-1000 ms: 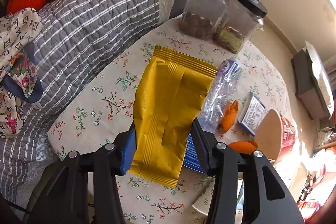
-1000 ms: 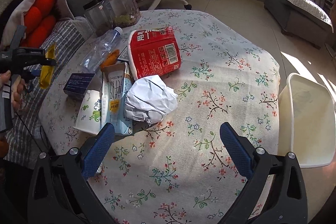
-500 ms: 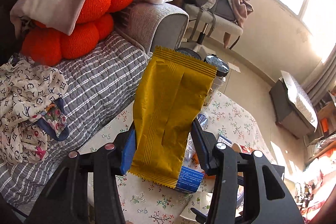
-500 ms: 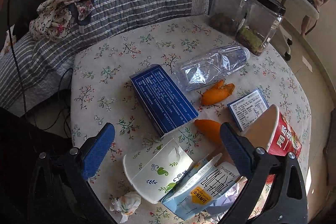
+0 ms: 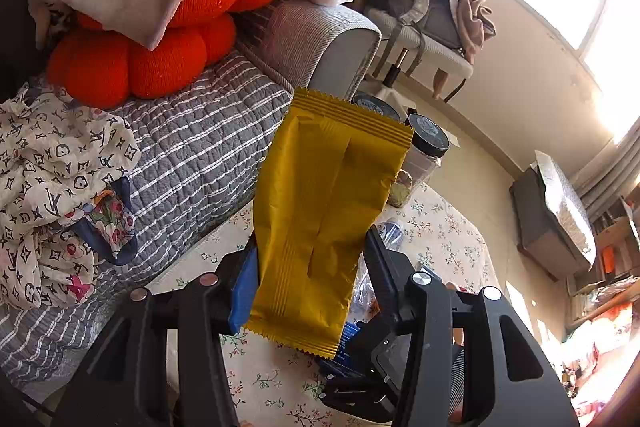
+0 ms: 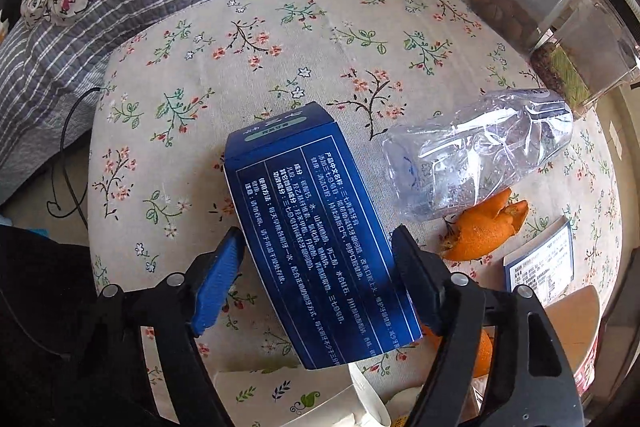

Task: Collect trash
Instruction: 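Lift the yellow wrapper with the left tool while the right tool grasps the blue box, then carry both items over the white bin and open both tools to drop them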

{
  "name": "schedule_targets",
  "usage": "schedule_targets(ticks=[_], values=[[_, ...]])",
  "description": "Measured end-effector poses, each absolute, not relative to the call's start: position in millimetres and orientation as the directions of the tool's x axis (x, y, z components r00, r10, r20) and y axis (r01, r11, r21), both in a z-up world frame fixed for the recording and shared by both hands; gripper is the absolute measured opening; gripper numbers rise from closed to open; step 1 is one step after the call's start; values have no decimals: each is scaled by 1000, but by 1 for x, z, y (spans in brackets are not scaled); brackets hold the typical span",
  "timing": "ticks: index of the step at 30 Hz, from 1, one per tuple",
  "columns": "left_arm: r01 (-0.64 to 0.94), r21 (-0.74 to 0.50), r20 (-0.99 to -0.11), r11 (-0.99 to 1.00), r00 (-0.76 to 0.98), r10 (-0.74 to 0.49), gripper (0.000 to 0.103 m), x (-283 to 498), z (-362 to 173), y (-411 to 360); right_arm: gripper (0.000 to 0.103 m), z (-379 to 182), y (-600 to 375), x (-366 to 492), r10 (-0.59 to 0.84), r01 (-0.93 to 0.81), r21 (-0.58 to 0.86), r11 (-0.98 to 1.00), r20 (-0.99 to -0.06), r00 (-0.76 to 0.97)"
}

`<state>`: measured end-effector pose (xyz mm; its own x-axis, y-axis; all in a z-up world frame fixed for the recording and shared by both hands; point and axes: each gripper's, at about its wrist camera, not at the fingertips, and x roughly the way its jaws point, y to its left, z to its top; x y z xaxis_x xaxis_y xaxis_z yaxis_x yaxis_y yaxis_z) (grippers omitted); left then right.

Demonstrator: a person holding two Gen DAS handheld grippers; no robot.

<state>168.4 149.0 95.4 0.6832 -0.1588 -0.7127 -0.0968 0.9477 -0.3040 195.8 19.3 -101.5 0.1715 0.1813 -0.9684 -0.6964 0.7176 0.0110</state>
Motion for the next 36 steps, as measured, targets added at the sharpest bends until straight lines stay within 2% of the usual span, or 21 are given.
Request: schedule_targets(ticks=[3, 11, 20, 30, 36], values=[[-97, -303, -717, 948, 678, -160, 49, 169, 94, 149, 53, -98, 16, 189, 225, -671, 37, 740, -955, 195], [-108, -302, -718, 947, 679, -152, 49, 170, 92, 149, 53, -60, -13, 178, 308, -544, 91, 834, -895, 322], [-85, -325, -692, 942, 701, -175, 49, 169, 94, 141, 53, 13, -58, 172, 377, -415, 158, 896, -765, 523], [-18, -331, -619, 943, 759, -202, 49, 160, 107, 115, 53, 93, -111, 148, 290, -247, 156, 956, -596, 749], [35, -321, -561, 946, 798, -220, 49, 148, 115, 84, 53, 111, -156, 124, 188, -113, 170, 979, -532, 826]])
